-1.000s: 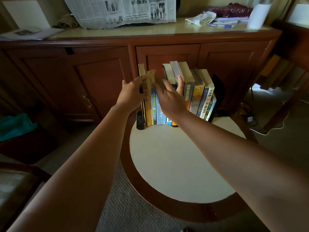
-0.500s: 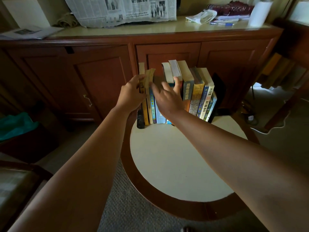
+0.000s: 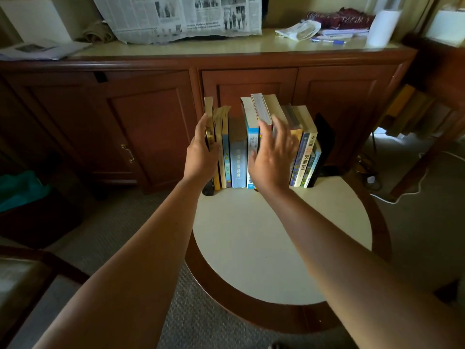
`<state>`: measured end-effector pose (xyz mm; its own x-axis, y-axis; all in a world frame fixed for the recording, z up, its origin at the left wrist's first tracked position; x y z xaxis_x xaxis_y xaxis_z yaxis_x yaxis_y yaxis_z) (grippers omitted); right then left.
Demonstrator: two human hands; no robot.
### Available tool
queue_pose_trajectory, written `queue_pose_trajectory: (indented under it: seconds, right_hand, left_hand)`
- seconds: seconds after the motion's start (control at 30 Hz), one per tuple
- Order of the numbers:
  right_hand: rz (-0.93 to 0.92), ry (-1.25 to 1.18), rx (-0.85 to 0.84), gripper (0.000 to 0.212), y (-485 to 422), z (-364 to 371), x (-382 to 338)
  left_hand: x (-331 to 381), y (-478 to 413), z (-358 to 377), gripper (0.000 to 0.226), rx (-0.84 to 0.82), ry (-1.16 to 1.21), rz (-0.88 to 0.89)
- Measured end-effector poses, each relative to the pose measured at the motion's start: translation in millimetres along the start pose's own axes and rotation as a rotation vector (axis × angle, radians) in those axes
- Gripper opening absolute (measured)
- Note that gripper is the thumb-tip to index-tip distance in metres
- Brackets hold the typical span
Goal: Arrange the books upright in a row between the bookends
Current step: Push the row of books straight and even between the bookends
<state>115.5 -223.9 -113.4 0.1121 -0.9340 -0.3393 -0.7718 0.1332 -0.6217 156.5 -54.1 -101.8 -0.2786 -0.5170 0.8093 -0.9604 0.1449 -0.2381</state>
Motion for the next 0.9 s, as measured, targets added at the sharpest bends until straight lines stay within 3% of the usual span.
queue_pose_trajectory:
  seconds: [0.1,0.3,0.67,0.9]
  right_hand:
    - [0.223,-0.272,-0.033,0.072,22,8,2]
    - [0.341,-0.523,-0.154,0.082,17,19,0]
    - [0.410,-0.538,-0.178,0.069,4,18,-3]
    - [0.416,-0.405,-0.191,0.071,5,18,-2]
  left_hand:
    - [-1,5,8,0.071,0.020,-0.007,-0.045]
    - [-5,7,17,0.052,0.033,-0.016,-0.083]
    - [0,8,14,0.048,0.036,-0.014,-0.112]
    - [-1,8,12,0.049,0.023,0.007,-0.092]
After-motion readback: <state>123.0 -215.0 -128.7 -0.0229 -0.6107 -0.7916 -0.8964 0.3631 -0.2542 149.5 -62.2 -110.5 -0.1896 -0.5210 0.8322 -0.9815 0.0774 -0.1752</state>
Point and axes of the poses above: each hand's wrist, its own y-axis away from the middle knuckle, its own z-axis out of the palm, x = y × z, the point moved 1 cm from there along -y, towards the middle knuckle, and after that the axes turned 13 degrees about -x, right-handed, at the moved point
